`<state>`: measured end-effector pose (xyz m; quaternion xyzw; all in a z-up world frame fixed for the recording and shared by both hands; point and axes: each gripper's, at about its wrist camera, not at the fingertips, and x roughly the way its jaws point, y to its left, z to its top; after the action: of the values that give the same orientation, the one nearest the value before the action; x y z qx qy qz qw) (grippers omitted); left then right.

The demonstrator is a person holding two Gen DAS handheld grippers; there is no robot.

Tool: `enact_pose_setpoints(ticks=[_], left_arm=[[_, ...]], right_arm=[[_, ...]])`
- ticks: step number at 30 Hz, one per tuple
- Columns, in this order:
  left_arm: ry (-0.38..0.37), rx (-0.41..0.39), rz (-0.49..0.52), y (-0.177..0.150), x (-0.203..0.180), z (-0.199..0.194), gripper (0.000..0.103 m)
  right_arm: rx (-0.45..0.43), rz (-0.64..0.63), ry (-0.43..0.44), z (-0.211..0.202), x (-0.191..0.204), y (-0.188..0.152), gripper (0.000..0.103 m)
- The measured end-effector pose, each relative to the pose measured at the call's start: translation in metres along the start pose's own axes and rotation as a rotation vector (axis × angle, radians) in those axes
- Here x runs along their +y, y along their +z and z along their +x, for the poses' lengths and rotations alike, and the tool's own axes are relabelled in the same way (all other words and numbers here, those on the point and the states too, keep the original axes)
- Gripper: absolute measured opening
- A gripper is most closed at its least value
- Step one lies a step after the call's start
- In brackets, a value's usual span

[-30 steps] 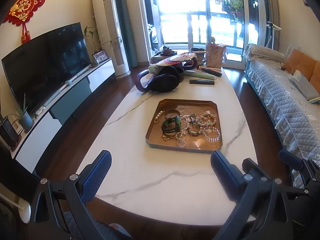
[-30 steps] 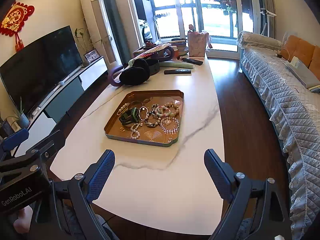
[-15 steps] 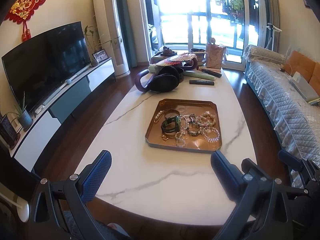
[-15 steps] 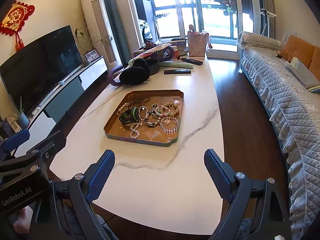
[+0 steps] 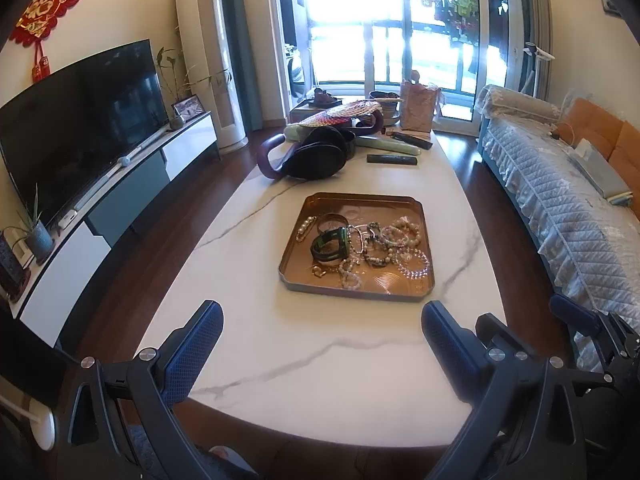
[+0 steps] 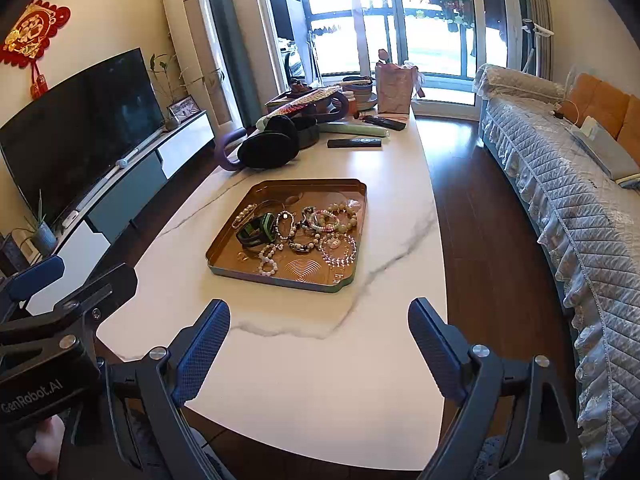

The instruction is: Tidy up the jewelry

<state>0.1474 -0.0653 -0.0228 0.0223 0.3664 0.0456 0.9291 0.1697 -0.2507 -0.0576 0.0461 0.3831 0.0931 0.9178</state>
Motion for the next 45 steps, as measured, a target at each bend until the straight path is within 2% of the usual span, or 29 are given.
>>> enact_pose_setpoints(ticks=[6,45], left_arm=[[0.023,-0.009,0.006,-0.002,-0.0013,-0.0025,0.099],[0.012,0.001,0.025,-0.0082,-0.004,-0.0044,0.099]], right_arm=[[-0.002,-0.008,0.001,-0.0014,-0.0012,-0.0008,0.089],[0.004,-0.019,0.001,0.0003,0.0006,-0.0019,0.089]])
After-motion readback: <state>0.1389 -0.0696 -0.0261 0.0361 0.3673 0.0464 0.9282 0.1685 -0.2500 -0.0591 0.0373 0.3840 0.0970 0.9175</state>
